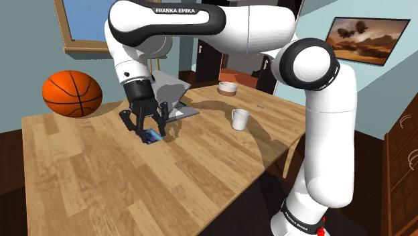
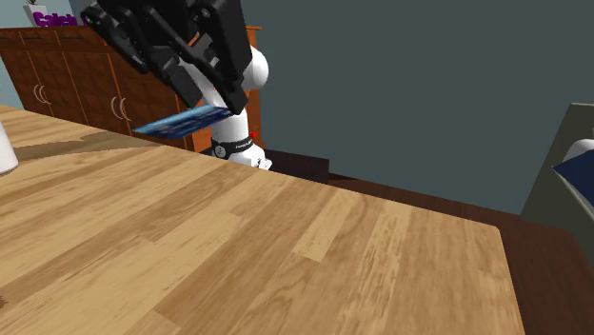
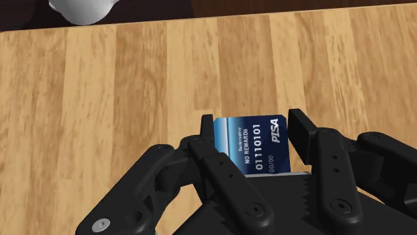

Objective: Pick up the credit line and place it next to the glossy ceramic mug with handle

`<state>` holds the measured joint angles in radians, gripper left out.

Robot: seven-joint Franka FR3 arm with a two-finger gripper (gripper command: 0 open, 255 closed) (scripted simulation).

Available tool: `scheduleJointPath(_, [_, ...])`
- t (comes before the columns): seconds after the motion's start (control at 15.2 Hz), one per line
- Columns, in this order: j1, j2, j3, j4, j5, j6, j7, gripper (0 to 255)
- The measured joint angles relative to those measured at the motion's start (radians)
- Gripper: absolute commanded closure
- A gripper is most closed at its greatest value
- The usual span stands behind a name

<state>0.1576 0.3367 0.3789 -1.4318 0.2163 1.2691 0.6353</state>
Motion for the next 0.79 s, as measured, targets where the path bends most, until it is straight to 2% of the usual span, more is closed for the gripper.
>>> scheduleJointPath(0.26, [-0.066,-0.092,-0.03,-0.117,-0.007,0.004,-0.099,255])
scheduleJointPath(0.79, [-0.179,-0.204,-0.105,-0.248,-0.059,-0.013,-0.294,255])
